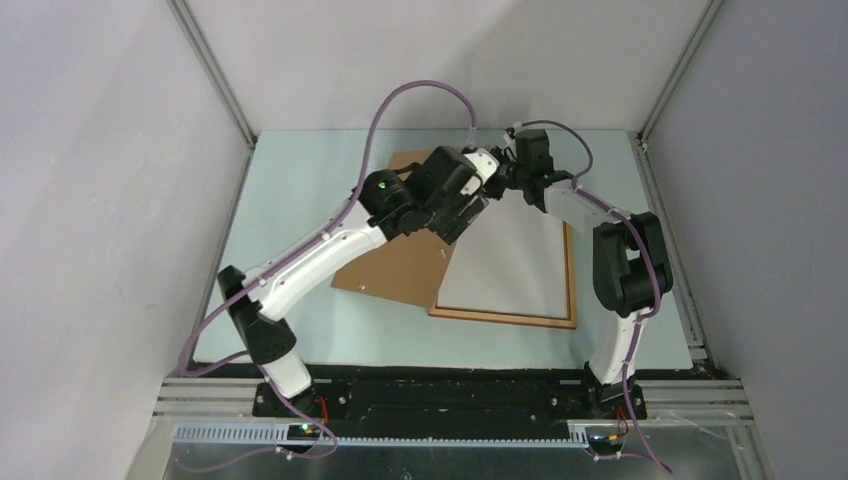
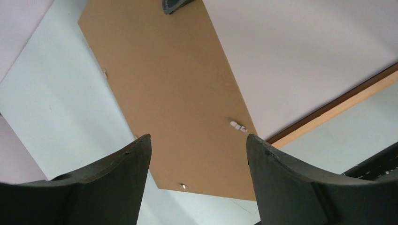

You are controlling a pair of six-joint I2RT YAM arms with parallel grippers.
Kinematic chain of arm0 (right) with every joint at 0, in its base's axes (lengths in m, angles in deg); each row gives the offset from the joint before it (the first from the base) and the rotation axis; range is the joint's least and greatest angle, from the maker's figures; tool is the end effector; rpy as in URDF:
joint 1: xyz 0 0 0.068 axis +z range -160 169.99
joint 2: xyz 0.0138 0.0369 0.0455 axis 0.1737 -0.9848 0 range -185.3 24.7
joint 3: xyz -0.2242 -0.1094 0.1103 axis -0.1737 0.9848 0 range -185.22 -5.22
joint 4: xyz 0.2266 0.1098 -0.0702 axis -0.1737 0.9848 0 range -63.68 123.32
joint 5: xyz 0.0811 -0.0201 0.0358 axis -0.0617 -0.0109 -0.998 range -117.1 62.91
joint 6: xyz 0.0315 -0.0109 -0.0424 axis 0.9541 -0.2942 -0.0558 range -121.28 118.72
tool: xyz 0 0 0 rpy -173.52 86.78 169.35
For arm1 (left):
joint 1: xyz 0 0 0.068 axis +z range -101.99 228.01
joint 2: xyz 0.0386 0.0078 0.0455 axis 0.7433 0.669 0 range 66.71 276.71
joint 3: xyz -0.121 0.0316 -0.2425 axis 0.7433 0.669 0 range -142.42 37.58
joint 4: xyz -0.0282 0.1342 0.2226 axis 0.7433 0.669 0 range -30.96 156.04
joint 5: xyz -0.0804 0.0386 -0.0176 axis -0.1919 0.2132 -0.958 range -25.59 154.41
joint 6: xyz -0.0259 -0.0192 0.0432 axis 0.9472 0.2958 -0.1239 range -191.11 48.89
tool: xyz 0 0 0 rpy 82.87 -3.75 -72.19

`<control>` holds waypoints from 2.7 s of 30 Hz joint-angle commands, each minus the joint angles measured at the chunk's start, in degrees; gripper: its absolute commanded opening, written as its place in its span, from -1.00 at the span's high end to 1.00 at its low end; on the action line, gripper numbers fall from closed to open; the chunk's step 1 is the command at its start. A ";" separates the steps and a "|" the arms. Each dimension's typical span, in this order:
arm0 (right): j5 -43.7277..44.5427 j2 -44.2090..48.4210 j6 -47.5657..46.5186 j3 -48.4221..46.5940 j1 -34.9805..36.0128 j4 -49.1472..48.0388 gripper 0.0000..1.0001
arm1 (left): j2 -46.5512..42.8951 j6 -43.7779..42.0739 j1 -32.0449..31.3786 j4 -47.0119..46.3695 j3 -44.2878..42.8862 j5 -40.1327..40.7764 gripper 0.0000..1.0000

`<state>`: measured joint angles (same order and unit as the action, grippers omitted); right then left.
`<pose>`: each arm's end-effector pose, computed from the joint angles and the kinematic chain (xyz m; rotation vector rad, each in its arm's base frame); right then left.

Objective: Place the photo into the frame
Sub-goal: Turn over the photo frame item at the center of the board, then place the photo frame item in the photo frame.

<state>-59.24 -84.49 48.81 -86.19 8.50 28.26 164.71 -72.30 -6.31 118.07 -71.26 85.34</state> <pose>0.4122 0.1580 0.2475 0.2538 2.2716 1.2679 0.2189 -0.2831 0.4001 0.9417 2.1431 -0.0132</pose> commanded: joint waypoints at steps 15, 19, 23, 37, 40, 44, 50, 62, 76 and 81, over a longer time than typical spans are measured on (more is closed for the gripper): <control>-12.10 14.19 -2.84 4.43 -2.18 -12.97 1.00 | -12.03 -3.15 22.13 -4.84 6.10 -15.35 -0.58; -16.70 16.38 -2.09 5.73 -4.25 -15.28 1.00 | -13.23 -3.24 27.91 -6.05 6.63 -19.58 -0.60; -20.91 18.04 0.22 7.33 -7.51 -18.67 1.00 | -14.01 -2.74 34.60 -6.51 7.39 -28.66 -0.71; -33.20 22.49 -3.15 10.57 -17.17 -8.10 1.00 | -15.49 -3.35 41.20 -6.52 9.26 -34.70 -0.81; -34.97 24.14 -8.61 10.65 -21.08 -1.31 1.00 | -15.27 -3.30 41.18 -6.60 9.65 -34.96 -0.81; -37.25 25.43 -14.22 10.66 -26.10 8.38 1.00 | -14.79 -3.23 41.22 -6.56 10.48 -35.87 -0.80; -41.60 24.46 -22.67 10.57 -32.44 19.80 1.00 | -14.03 -3.03 41.23 -6.63 11.40 -37.06 -0.79; -47.10 20.63 -40.61 6.96 -40.19 37.58 1.00 | -12.95 -1.17 41.10 -8.51 14.10 -44.24 -0.88; -55.24 26.73 -34.68 6.96 -39.39 30.01 1.00 | 0.25 -1.68 34.03 -11.44 6.92 -60.56 -0.99; -55.24 27.95 -31.37 6.97 -38.68 26.59 1.00 | 5.90 -0.77 31.34 -14.83 4.60 -64.27 -0.99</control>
<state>-108.48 -59.31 11.70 -76.35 -30.85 58.49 167.46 -74.01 26.84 107.58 -63.17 27.13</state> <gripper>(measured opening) 0.096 0.995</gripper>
